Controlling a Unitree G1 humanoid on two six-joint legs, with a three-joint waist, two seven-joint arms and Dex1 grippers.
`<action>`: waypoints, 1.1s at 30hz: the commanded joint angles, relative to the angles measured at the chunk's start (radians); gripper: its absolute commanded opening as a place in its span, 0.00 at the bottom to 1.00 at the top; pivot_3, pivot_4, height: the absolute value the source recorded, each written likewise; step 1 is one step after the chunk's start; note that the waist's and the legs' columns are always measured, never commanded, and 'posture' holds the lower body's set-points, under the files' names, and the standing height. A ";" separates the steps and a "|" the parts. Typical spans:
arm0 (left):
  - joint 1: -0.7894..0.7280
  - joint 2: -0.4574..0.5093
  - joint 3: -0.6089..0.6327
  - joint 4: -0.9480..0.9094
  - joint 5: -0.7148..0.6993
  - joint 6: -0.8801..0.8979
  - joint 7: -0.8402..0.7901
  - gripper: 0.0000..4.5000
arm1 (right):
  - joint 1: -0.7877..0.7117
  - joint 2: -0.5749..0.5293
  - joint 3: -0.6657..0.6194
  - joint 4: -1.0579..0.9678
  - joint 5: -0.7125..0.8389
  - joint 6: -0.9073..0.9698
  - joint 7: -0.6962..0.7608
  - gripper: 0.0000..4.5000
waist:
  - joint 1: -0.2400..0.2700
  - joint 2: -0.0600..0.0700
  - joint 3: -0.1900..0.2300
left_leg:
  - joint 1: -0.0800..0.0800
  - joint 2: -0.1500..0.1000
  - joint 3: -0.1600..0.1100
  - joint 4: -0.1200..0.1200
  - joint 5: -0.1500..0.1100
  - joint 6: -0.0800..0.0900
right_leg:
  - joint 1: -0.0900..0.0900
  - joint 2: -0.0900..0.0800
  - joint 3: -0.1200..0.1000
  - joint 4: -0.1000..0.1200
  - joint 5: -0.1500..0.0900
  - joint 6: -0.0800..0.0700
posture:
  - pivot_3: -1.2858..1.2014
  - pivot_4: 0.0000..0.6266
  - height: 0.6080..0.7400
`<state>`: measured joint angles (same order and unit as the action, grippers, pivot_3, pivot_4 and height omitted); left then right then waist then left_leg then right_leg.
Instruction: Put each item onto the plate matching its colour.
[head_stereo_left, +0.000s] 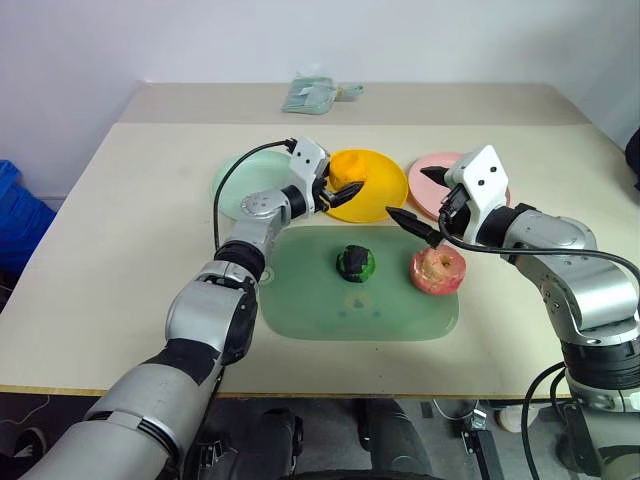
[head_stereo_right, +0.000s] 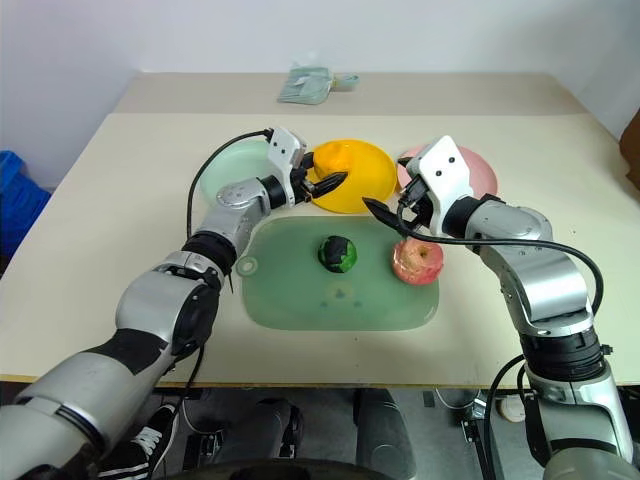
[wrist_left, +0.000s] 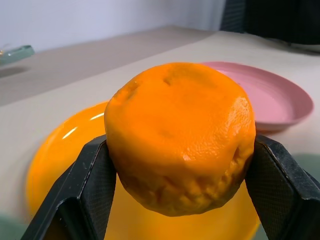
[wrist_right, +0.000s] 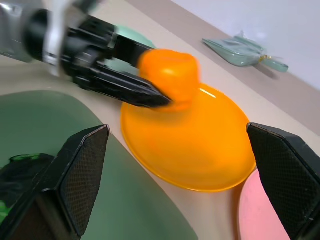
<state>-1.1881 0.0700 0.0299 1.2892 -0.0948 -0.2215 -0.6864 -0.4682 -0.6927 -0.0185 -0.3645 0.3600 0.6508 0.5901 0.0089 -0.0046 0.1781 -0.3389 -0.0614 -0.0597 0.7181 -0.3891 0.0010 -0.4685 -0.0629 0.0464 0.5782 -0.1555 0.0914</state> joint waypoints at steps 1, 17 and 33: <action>-0.040 -0.015 0.013 0.016 0.027 0.014 0.065 0.99 | 0.012 -0.003 -0.036 -0.074 0.011 0.014 -0.009 1.00 | 0.002 0.000 0.000 | 0.000 0.000 0.000 0.000 0.000 0.000 | 0.000 0.000 0.000 0.001 0.000 0.000 | 0.52 0.24 1.00; 0.118 0.182 0.085 -0.241 -0.203 0.254 -0.888 0.99 | 0.064 -0.049 -0.117 -0.120 0.192 0.129 0.137 1.00 | -0.023 0.001 0.000 | 0.001 0.002 0.000 0.000 0.001 -0.001 | 0.001 0.001 0.000 0.001 0.001 0.002 | 0.52 0.24 1.00; 0.359 0.090 -0.081 -0.457 -0.103 0.013 -0.778 0.99 | 0.034 -0.066 -0.093 -0.079 0.195 0.117 0.149 1.00 | 0.003 0.000 0.000 | 0.001 0.003 0.000 0.002 0.000 0.000 | 0.001 0.000 0.000 0.001 0.001 0.001 | 0.52 0.24 1.00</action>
<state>-0.8333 0.1594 -0.0288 0.8404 -0.2258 -0.1434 -1.4795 -0.4201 -0.7465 -0.0933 -0.4271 0.5550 0.7873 0.7358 0.0120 -0.0041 0.1778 -0.3378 -0.0582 -0.0600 0.7202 -0.3890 0.0011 -0.4671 -0.0628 0.0467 0.5794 -0.1545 0.0928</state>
